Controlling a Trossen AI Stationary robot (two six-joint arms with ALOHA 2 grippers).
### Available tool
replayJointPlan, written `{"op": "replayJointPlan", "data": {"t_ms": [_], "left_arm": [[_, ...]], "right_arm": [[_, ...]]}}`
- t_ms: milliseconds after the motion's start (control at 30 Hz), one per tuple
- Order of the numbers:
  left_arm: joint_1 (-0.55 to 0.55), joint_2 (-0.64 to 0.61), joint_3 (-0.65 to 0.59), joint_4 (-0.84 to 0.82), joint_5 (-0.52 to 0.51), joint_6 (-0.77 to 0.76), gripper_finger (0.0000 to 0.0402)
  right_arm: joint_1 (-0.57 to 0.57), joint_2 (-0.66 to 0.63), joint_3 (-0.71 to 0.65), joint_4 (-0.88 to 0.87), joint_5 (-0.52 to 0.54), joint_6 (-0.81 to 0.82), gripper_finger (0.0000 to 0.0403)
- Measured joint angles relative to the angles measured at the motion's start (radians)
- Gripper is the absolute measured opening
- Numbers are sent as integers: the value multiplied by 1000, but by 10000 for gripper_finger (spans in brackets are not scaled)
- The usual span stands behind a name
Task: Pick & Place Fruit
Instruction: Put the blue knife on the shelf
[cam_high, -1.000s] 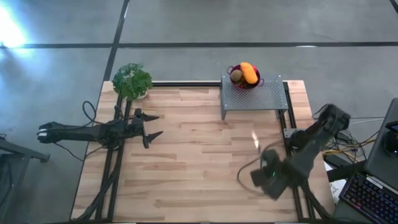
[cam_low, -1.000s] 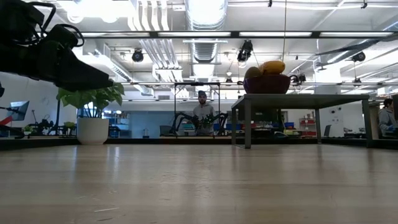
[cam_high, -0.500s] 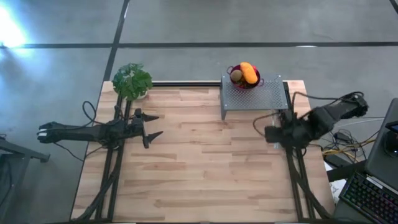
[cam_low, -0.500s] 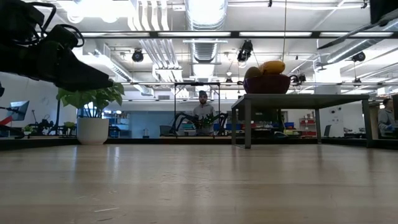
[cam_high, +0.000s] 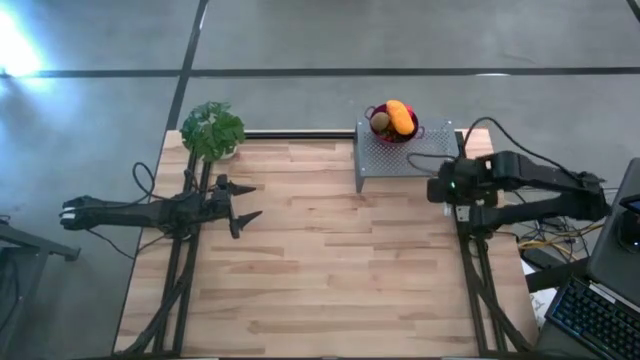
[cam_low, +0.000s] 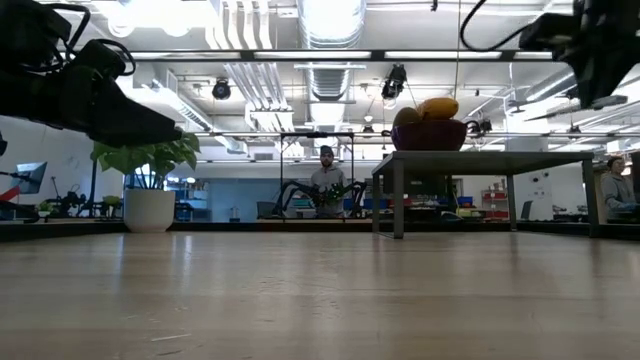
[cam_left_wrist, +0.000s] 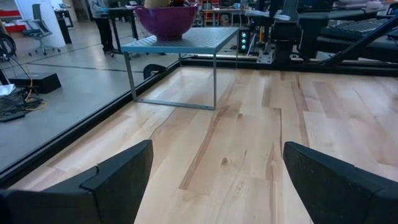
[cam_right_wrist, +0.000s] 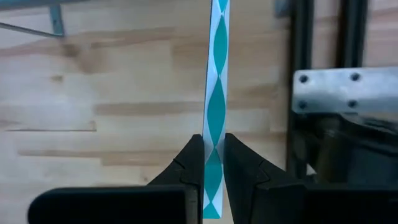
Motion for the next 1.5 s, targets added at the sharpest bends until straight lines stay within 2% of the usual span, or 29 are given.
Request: {"op": "replayJointPlan", "data": {"t_ms": [167,367,767,933,1267,1367,1500], "left_arm": [[0,0,0,0,0,0,365],[0,0,0,0,0,0,365],[0,0,0,0,0,0,365],[0,0,0,0,0,0,365],[0,0,0,0,0,0,365],[0,0,0,0,0,0,365],[0,0,0,0,0,0,365]], "right_arm": [[-229,20,-12,126,-84,-272,29],[-460,111,44,138,-121,-494,29],[-739,353,158,138,-146,-768,29],[-794,437,183,138,-149,-842,29],[-819,549,228,140,-149,-915,32],[-820,562,234,138,-137,-919,58],[-836,558,246,137,-138,-926,114]]}}
